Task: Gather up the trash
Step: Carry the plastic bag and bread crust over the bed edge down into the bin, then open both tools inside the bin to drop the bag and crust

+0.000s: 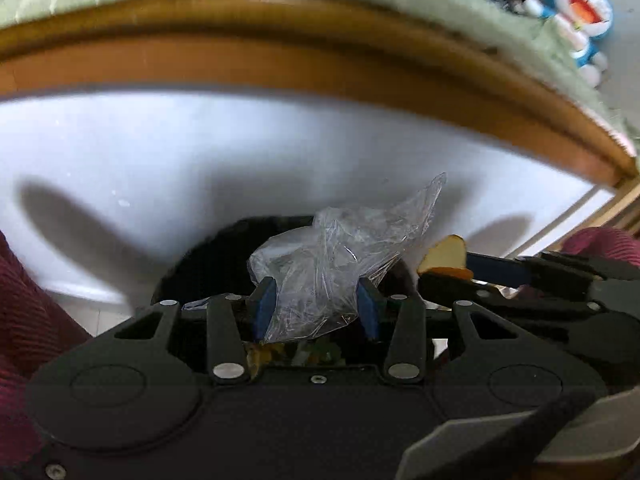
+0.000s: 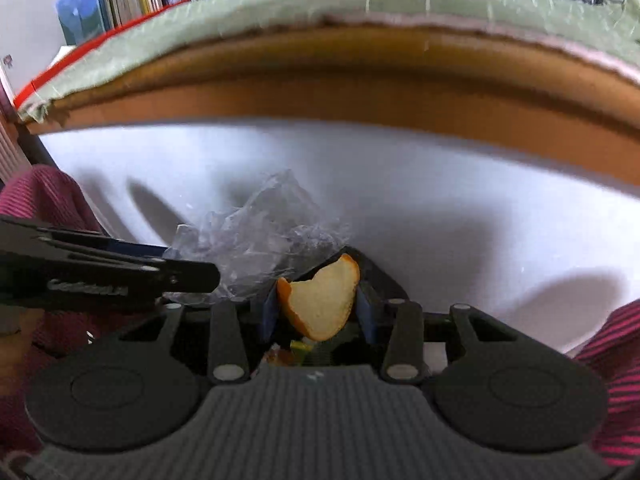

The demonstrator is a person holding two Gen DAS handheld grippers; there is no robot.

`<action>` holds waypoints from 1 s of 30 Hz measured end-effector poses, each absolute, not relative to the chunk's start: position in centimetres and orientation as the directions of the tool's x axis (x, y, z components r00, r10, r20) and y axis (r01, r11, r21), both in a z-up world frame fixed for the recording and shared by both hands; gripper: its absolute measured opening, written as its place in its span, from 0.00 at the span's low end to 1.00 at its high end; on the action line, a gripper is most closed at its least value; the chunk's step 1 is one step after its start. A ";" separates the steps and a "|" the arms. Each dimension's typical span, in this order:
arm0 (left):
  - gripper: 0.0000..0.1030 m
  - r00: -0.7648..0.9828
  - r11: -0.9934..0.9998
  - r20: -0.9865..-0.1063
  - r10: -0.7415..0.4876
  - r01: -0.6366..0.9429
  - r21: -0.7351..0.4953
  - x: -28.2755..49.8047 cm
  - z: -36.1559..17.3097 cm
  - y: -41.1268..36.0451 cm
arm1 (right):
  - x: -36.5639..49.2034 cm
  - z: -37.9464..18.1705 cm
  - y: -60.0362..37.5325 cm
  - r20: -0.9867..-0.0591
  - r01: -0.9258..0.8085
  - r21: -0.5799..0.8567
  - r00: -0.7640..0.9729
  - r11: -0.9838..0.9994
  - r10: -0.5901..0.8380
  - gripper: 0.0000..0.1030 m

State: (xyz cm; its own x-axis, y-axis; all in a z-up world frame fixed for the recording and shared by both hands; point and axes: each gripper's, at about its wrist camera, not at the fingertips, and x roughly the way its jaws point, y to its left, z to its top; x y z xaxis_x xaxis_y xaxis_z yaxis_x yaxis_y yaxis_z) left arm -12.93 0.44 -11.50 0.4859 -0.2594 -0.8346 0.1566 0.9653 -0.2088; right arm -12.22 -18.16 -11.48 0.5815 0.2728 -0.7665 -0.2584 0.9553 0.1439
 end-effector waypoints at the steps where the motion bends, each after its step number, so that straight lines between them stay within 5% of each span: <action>1: 0.40 0.475 0.967 -0.843 -0.251 0.151 -0.203 -12.6 -12.1 0.4 | -11.9 -11.9 -18.3 -0.773 -0.250 0.153 0.573 0.956 0.273 0.46; 30: 0.45 0.376 0.978 -0.903 -0.209 0.076 -0.195 -9.9 -15.9 -0.5 | -9.3 -14.2 -17.7 -0.816 -0.179 0.200 0.514 0.963 0.265 0.52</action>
